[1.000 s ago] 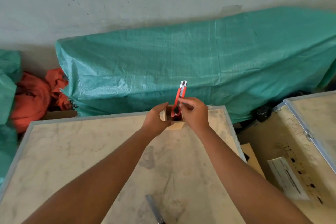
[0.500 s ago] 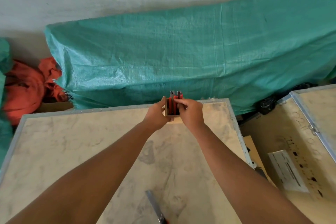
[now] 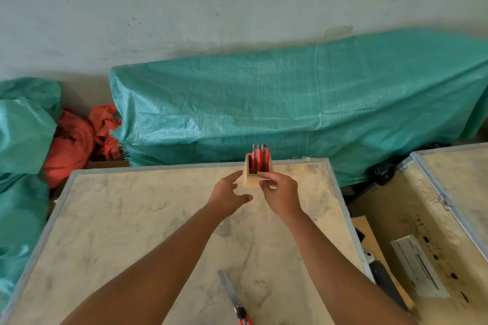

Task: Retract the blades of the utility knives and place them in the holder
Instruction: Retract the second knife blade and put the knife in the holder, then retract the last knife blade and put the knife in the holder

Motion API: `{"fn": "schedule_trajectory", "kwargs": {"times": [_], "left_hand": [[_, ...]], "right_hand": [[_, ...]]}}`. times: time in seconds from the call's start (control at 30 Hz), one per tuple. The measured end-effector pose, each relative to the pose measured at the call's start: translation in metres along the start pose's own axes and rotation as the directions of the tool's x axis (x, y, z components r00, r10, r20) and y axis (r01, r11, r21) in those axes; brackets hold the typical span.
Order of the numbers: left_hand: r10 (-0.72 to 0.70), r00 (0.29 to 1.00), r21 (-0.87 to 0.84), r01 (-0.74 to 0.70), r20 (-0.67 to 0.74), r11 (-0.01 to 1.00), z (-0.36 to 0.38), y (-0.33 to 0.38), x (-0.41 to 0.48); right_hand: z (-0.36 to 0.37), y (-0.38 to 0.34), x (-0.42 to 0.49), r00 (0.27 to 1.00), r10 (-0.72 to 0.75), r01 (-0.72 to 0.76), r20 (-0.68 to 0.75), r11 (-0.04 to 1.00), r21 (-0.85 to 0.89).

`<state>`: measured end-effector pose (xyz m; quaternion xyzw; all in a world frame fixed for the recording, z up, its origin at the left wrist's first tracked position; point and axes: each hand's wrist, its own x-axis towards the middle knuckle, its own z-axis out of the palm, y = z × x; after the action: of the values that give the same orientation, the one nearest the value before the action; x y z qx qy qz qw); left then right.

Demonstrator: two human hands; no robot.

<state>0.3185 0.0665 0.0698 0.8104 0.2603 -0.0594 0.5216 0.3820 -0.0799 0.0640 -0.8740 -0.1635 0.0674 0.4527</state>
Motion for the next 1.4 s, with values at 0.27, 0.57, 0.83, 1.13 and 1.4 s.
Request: {"fn": "schedule_trajectory", "kwargs": {"times": [0.27, 0.57, 0.83, 1.13, 1.4], "left_hand": [[-0.051, 0.995, -0.039, 0.048, -0.08, 0.998, 0.001, -0.05, -0.127], [-0.298, 0.951, -0.183, 0.281, -0.076, 0.942, 0.076, -0.136, -0.245], [-0.371, 0.917, -0.083, 0.362, -0.144, 0.928, 0.153, -0.152, -0.275], [-0.229, 0.936, -0.121, 0.204, -0.265, 0.972, 0.184, -0.155, -0.278], [-0.252, 0.945, -0.191, 0.214, -0.208, 0.958, 0.165, -0.158, -0.282]], "right_hand": [[-0.008, 0.003, -0.096, 0.974, 0.053, -0.061, 0.222, 0.998, 0.027], [0.015, 0.047, -0.192, 0.793, 0.173, -0.11, 0.584, 0.984, -0.143], [0.033, 0.07, -0.225, 0.699, 0.174, 0.011, 0.694, 0.967, -0.254], [0.043, 0.076, -0.219, 0.738, 0.146, 0.025, 0.659, 0.97, -0.242], [0.036, 0.082, -0.213, 0.777, 0.137, -0.068, 0.614, 0.989, -0.134]]}}
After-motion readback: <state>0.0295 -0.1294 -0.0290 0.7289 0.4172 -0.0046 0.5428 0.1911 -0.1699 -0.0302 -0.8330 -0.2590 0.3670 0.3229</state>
